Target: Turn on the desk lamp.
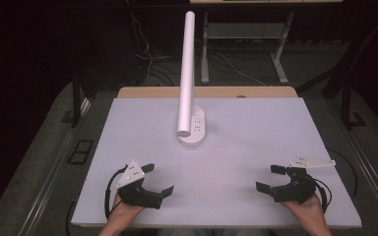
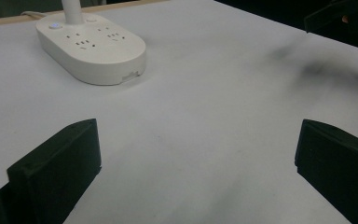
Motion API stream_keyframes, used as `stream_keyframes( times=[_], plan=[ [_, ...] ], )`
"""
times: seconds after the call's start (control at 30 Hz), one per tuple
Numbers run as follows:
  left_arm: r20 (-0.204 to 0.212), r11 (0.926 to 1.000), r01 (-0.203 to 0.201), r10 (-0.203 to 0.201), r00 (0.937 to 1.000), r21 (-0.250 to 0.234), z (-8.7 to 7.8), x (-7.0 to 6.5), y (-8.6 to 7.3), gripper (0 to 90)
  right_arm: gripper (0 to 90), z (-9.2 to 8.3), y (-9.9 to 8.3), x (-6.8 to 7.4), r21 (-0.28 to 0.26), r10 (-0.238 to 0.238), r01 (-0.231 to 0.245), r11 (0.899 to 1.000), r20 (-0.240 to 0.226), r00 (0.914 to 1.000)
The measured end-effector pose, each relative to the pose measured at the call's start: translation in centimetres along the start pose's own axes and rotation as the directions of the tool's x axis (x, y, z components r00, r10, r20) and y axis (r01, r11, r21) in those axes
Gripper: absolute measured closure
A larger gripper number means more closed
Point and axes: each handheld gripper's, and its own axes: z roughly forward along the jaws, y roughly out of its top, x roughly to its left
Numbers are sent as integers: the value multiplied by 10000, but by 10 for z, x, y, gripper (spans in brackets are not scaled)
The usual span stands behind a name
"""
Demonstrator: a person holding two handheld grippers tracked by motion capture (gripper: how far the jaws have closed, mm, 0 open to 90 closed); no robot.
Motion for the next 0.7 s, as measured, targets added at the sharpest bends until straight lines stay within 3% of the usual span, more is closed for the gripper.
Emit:
stream_keyframes(
  times=[0.7],
  plan=[
    [-40,10000,2,-2,10000,-7,0,-1,0,0,2,6,19,0,760,-83,97,9971,-186,9998]
  ],
)
